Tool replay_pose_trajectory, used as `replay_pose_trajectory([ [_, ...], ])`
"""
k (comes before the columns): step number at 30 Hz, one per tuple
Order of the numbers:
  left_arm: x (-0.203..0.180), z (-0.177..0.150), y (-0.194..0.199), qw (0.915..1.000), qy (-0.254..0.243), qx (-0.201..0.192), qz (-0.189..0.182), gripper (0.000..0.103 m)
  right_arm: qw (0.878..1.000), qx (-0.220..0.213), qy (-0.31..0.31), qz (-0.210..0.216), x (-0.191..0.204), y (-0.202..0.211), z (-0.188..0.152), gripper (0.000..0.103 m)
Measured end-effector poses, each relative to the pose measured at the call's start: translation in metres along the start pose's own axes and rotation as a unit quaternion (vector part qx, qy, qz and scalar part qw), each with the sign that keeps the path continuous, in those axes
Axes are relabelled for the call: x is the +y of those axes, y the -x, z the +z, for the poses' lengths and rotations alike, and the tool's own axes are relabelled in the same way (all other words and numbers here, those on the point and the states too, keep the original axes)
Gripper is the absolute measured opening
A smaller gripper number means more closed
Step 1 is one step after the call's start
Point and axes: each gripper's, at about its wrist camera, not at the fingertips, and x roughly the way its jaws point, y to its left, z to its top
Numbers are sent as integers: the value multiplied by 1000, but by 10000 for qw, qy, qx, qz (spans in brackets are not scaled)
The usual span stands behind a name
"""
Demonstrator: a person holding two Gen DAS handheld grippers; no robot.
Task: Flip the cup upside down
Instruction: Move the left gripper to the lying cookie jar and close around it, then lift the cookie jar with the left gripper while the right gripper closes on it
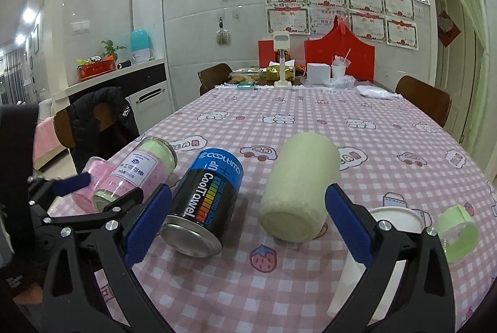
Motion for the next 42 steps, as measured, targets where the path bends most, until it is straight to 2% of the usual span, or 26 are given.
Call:
replay_pose_trajectory([
  [3, 1, 2, -5, 10000, 69, 48, -40, 72, 10000, 71, -34, 30, -1, -4, -1, 95],
  [7, -5, 4, -19, 9992, -116, 375, 23, 71, 9999, 104, -92, 80, -2, -6, -1, 95],
  [14, -5, 0, -14, 9992, -84, 391, -53, 70, 9997, 197, -121, 105, -1, -7, -2, 95],
  [21, -3, -19, 13, 9984, 61, 407, -400, 70, 9996, 236, -131, 60, 2, 4, -7, 95],
  [33, -5, -53, 63, 9971, 247, 360, -622, 70, 9995, 311, -64, -42, 9, 39, -29, 95],
  [42, -26, -70, 87, 9964, 191, 294, -774, 70, 9993, 349, -93, -138, 3, 63, -35, 95],
])
